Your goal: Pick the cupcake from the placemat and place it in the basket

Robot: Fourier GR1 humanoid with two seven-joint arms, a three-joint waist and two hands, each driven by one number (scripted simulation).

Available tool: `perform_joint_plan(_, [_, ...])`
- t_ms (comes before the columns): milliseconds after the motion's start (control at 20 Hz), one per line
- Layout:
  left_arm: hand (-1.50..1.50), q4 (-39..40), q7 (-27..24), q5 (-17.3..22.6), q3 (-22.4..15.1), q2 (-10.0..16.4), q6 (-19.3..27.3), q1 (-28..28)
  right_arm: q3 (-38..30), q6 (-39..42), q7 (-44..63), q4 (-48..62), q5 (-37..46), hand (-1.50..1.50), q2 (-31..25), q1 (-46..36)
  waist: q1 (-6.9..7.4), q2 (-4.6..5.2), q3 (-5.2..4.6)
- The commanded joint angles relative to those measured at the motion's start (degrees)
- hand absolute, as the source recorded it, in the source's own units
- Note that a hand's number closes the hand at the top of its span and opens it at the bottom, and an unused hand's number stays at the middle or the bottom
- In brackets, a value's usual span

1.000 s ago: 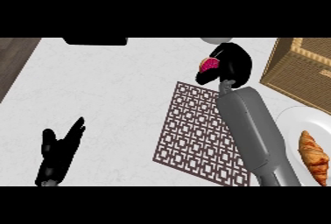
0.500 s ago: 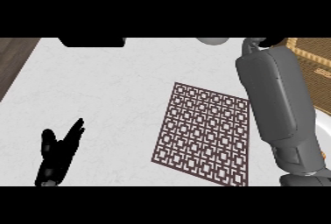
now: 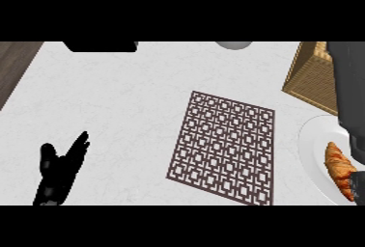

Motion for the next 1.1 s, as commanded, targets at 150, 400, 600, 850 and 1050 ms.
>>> perform_joint_plan(150, [0.00, 3.72, -0.62, 1.05, 0.83, 0.17, -2.54, 0.88, -4.24, -0.18, -3.54, 10.65, -1.98, 1.50, -7.34, -4.22, 0.66, 0.54, -0.39])
perform_joint_plan(400, [0.00, 0.95, -0.66, -1.57, -1.62, -2.52, 0.17, 3.54, -5.85, -1.72, -10.70, 14.55, -4.41, 1.50, -10.18, 0.64, 0.60, 0.48, -0.34])
perform_joint_plan(600, [0.00, 3.69, 0.73, -0.03, 0.80, -0.38, -1.90, -1.29, -8.09, -4.78, -15.78, 22.21, -6.06, 1.50, -12.29, -1.54, 1.13, 0.92, -0.34])
perform_joint_plan(850, [0.00, -0.61, 2.44, 0.14, 0.10, -0.52, -2.29, 1.09, -12.96, -6.79, -23.52, 26.98, -11.41, 1.50, -15.88, 0.76, 1.36, 0.84, -0.27])
perform_joint_plan(1050, [0.00, 1.50, 0.05, -2.14, -1.52, -2.08, -1.29, 1.84, -17.71, -10.42, -26.76, 29.25, -16.71, 1.50, -15.13, -0.29, 1.62, 0.97, -0.27])
